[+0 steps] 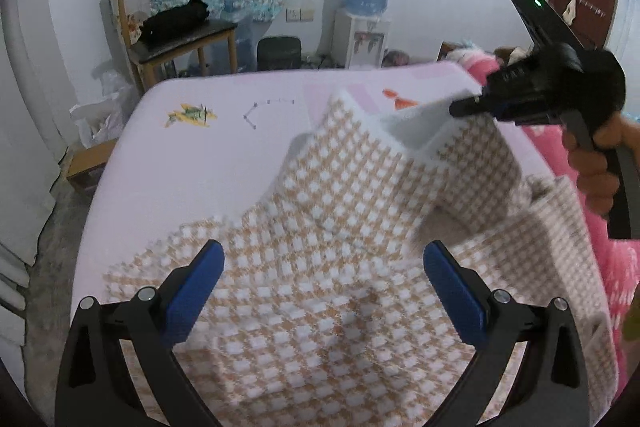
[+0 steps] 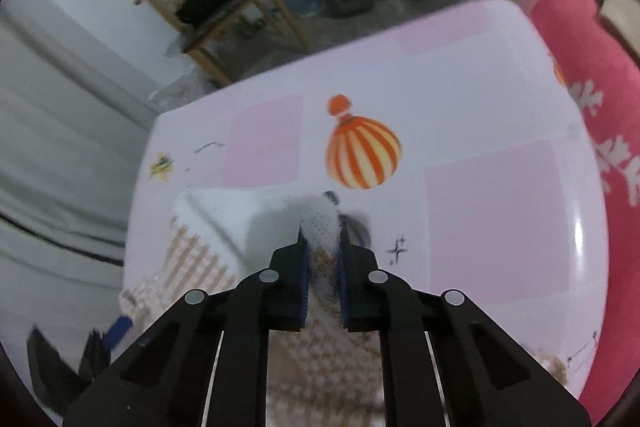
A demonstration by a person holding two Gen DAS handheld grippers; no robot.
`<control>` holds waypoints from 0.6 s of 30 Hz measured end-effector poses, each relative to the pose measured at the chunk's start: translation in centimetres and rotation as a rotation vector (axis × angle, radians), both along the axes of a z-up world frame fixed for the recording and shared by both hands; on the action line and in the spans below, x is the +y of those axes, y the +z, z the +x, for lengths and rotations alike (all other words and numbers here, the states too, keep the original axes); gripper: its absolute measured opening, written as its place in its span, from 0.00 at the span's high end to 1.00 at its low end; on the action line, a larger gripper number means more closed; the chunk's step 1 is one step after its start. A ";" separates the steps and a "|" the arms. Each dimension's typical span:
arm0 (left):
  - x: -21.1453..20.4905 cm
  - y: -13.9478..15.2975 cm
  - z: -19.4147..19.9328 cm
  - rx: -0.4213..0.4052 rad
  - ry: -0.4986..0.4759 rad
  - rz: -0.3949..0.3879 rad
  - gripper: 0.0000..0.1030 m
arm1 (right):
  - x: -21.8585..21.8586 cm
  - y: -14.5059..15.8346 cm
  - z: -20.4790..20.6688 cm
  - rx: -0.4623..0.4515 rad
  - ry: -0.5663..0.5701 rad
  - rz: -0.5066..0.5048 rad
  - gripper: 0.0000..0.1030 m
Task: Fold large clothes
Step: 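Grasp the coat's edge with the right tool and lift it, then fold the held coat edge over the coat body with the right tool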
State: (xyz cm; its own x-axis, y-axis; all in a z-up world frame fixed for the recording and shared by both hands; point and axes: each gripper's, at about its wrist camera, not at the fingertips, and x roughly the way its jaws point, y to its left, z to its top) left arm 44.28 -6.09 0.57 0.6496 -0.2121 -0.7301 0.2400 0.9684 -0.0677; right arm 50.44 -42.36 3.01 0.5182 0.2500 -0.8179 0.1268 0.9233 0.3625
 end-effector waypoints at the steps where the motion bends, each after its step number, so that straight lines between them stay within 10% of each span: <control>1: 0.2 0.3 -0.2 -0.010 -0.003 -0.008 0.04 | 0.4 0.6 -1.0 -0.020 0.024 -0.012 0.91; 18: 3.3 7.4 -4.3 -0.217 -0.071 -0.211 0.04 | 6.7 0.2 -15.9 -0.124 0.311 -0.279 0.90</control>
